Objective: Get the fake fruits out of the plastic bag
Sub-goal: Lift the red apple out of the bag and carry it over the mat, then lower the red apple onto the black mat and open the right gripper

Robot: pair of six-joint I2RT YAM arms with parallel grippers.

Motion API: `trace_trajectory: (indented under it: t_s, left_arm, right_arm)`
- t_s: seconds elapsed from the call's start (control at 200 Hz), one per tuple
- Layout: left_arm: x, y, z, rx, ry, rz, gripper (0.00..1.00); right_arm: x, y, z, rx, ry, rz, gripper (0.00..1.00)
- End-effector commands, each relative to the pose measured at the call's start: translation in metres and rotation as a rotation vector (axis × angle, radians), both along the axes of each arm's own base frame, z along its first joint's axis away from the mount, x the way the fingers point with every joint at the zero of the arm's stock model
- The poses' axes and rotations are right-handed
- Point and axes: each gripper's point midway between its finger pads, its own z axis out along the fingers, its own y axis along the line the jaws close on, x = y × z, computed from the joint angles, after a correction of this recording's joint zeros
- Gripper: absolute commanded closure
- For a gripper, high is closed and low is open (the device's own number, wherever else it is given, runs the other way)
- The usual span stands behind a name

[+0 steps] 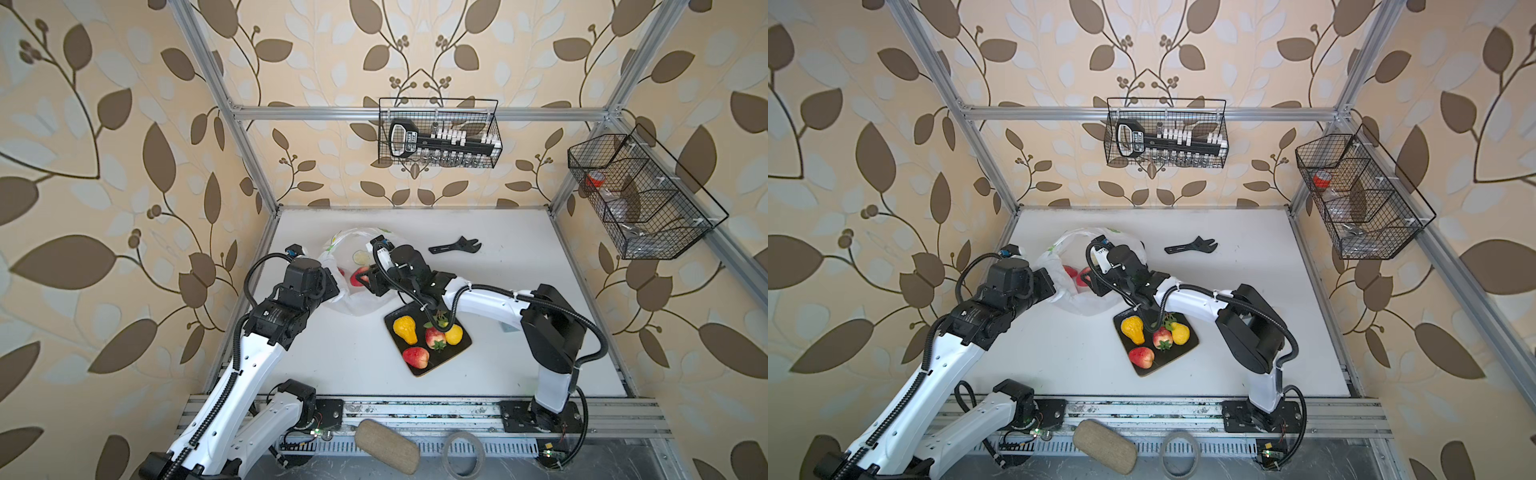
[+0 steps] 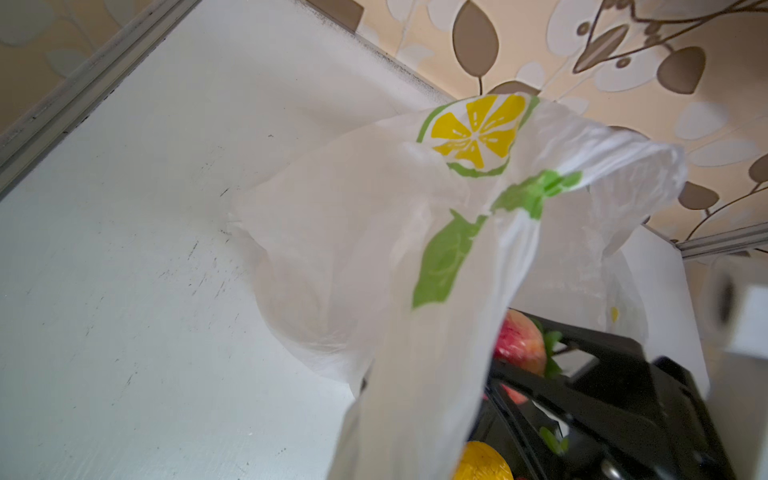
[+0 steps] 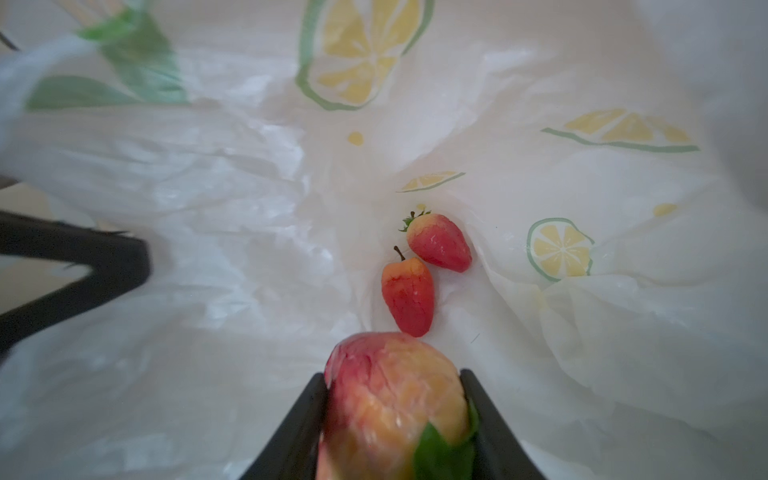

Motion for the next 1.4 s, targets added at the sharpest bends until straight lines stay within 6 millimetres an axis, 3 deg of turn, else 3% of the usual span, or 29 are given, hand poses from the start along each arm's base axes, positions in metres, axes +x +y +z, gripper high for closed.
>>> trace_trajectory:
  t_s: [0.0,0.12,0.295,0.41,0.625,0.69,0.83,1.17,1.395]
  left_arm:
    - [0.004,0.005,0.002,0.008,-0.027,0.034,1.0]
    - [0.003,0.006,0.0,0.014,-0.021,0.033,1.0]
    - [0.004,0.003,-0.001,0.009,-0.02,0.022,1.0]
    - [0.003,0.002,0.0,0.015,-0.017,0.009,1.0]
    - [-0.003,0.0,0.003,0.015,-0.019,-0.017,1.0]
    - [-0.004,0.0,0.003,0.013,-0.016,-0.022,1.0]
    - [-0.007,0.0,0.003,0.011,-0.014,-0.025,1.0]
    - [-0.011,-0.008,0.001,-0.002,0.007,-0.073,1.0]
    - [-0.015,-0.008,0.003,0.01,0.007,-0.095,1.0]
  right_arm:
    - [-0.018,-0.005,0.026,0.04,-0.084,0.045,0.63]
    - [-0.039,-0.014,0.035,0.046,-0.107,0.073,0.63]
    - [-0.066,-0.045,0.04,0.043,-0.115,0.049,0.63]
    - [-0.076,-0.077,0.022,-0.039,-0.09,-0.044,0.63]
    - [-0.07,-0.169,-0.037,-0.231,0.026,-0.425,0.63]
    - [-0.072,-0.181,-0.052,-0.258,0.058,-0.472,0.64]
    - [-0.077,-0.182,-0.07,-0.275,0.1,-0.483,0.65]
    - [-0.066,-0.173,-0.114,-0.423,0.118,-0.504,0.61]
    - [-0.072,-0.165,-0.123,-0.434,0.128,-0.474,0.45]
